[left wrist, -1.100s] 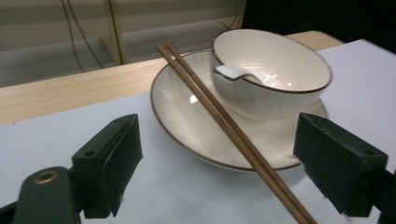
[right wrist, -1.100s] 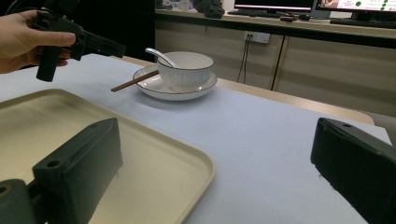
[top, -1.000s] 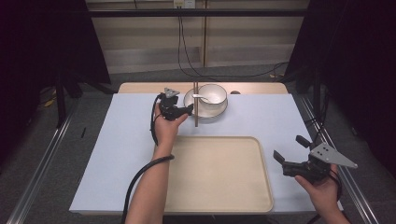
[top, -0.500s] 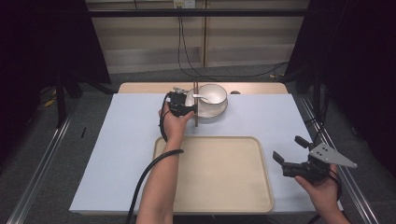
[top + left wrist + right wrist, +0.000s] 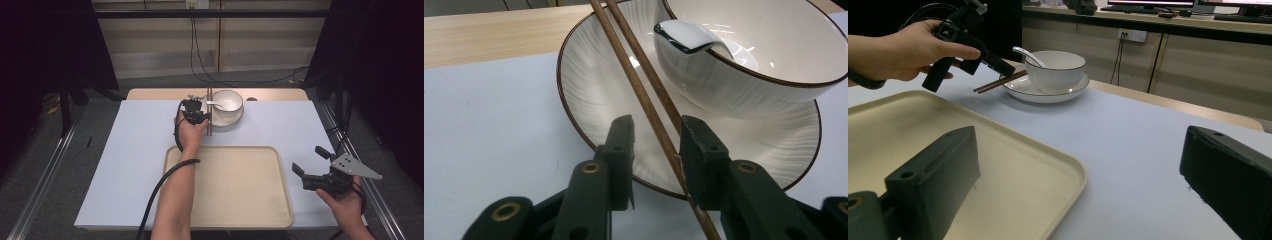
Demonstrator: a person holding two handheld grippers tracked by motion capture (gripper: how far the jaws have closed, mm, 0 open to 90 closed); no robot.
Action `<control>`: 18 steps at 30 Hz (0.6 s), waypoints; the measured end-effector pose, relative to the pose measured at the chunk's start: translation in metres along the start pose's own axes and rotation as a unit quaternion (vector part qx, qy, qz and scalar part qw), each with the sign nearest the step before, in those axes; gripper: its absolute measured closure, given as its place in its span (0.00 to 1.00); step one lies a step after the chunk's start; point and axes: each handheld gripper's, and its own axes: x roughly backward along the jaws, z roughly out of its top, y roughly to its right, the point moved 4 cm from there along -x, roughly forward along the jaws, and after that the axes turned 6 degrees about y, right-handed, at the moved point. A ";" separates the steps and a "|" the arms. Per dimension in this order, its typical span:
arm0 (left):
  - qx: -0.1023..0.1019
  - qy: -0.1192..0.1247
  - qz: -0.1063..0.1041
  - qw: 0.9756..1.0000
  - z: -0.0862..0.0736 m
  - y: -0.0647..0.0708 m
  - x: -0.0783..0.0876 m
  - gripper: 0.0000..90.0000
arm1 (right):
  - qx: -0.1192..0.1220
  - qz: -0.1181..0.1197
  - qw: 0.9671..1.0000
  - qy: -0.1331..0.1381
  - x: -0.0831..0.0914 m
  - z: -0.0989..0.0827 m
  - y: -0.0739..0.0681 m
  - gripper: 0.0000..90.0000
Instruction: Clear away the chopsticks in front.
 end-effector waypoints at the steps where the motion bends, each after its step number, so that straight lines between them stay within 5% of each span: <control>1: 0.001 -0.003 0.003 1.000 0.000 0.000 0.000 0.77 | -0.001 -0.002 1.000 0.000 0.000 0.000 0.000 0.02; 12: -0.007 -0.018 0.015 1.000 0.000 -0.003 -0.003 0.90 | 0.003 0.006 1.000 0.000 -0.001 -0.001 -0.001 0.02; 18: 0.023 -0.015 0.028 0.999 0.001 -0.003 -0.004 0.95 | -0.005 0.008 1.000 0.000 -0.001 0.000 0.000 0.02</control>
